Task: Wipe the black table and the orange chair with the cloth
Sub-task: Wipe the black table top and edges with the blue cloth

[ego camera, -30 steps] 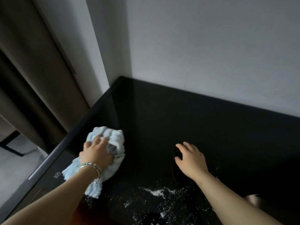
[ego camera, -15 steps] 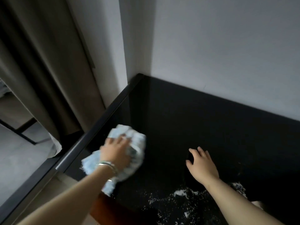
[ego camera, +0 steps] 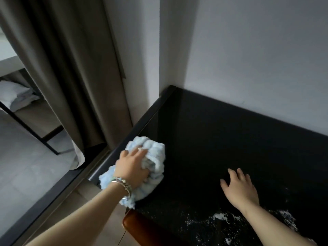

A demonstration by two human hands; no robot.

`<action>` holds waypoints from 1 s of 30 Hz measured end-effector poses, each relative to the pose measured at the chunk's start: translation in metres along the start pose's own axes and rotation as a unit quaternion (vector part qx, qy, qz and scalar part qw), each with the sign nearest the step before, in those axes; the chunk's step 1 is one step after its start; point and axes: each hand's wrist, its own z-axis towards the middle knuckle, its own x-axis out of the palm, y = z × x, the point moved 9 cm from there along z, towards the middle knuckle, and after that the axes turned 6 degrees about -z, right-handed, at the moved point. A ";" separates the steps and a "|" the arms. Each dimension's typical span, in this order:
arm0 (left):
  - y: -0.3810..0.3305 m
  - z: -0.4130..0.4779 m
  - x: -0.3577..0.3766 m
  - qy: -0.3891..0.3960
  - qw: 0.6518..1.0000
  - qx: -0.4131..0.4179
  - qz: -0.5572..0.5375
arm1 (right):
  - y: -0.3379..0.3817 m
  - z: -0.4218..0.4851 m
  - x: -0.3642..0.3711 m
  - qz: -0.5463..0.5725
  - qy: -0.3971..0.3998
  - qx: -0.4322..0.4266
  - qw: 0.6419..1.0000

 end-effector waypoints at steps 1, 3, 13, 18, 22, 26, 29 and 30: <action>0.028 0.002 -0.016 -0.029 0.999 -0.040 0.003 | 0.000 0.000 0.000 -0.001 -0.003 0.003 1.000; 0.080 -0.001 -0.026 -0.021 0.989 -0.144 0.009 | 0.001 -0.001 -0.001 -0.005 -0.008 0.008 1.000; -0.067 -0.031 0.053 0.114 0.992 -0.013 -0.051 | 0.006 -0.004 0.002 -0.030 -0.010 0.021 0.999; 0.022 -0.016 0.005 0.010 0.996 -0.090 -0.008 | 0.003 -0.005 0.003 -0.041 -0.013 0.010 0.999; 0.061 -0.032 0.000 0.012 0.975 -0.220 -0.001 | 0.003 -0.006 0.003 -0.037 -0.022 0.009 0.999; -0.028 -0.037 0.040 0.060 0.992 -0.108 -0.013 | 0.003 -0.008 0.003 -0.042 -0.027 -0.001 0.999; -0.069 -0.025 0.063 0.159 0.984 -0.017 -0.075 | 0.005 -0.007 0.002 -0.048 -0.009 0.004 0.999; -0.070 -0.016 0.055 0.147 0.986 -0.011 -0.084 | 0.008 -0.006 -0.002 -0.042 -0.002 0.011 0.999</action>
